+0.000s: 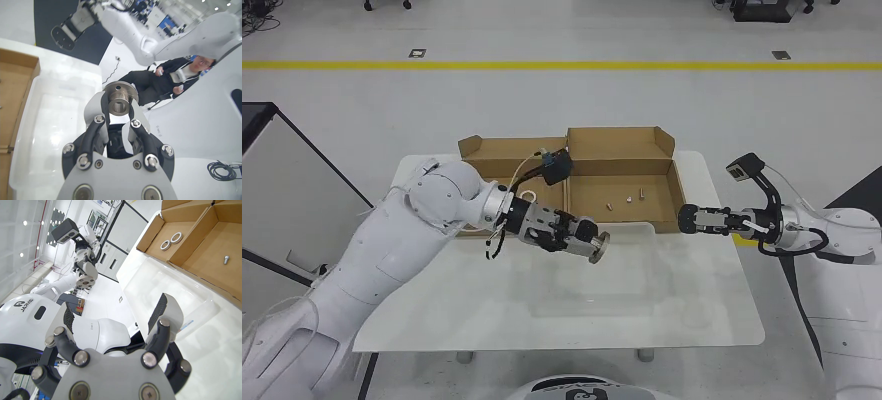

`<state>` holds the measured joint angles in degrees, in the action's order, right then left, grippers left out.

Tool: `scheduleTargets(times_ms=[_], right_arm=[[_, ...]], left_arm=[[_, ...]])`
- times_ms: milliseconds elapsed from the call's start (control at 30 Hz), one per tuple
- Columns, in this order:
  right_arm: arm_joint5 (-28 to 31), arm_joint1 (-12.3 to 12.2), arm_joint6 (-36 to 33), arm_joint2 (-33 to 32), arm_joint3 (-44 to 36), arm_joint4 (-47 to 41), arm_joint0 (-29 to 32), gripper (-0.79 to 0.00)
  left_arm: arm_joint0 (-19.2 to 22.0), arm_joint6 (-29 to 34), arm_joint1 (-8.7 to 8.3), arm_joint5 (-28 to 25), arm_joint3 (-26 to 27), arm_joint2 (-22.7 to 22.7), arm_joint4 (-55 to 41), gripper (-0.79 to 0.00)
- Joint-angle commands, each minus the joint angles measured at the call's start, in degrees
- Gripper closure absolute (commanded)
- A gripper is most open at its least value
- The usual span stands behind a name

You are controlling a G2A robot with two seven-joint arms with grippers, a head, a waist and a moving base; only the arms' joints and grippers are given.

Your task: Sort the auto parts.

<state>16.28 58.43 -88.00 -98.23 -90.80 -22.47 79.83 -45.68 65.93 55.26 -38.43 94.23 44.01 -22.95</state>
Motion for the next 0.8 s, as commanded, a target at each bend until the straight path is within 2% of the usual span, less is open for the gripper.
scheduleTargets(times_ms=[0, 133, 333, 500, 767], right_arm=[[0.0, 0.0, 0.0, 0.0, 0.0, 0.0, 0.0, -0.785], [0.0, 0.0, 0.0, 0.0, 0.0, 0.0, 0.0, -0.785], [0.0, 0.0, 0.0, 0.0, 0.0, 0.0, 0.0, -0.785], [0.0, 0.0, 0.0, 0.0, 0.0, 0.0, 0.0, -0.785], [0.0, 0.0, 0.0, 0.0, 0.0, 0.0, 0.0, -0.785]], left_arm=[[0.55, -2.05, -0.59, -2.01, -1.02, -0.79, -3.85, 0.0], [1.88, -5.32, -1.48, -5.27, -2.61, -1.81, -12.36, 0.0], [3.19, -9.65, -2.54, -9.61, -2.97, -2.93, -17.79, 0.0], [4.3, -14.59, -3.17, -14.56, 0.09, -4.98, -20.45, 0.0], [4.3, -14.59, -3.17, -14.56, 0.09, -4.98, -20.45, 0.0]])
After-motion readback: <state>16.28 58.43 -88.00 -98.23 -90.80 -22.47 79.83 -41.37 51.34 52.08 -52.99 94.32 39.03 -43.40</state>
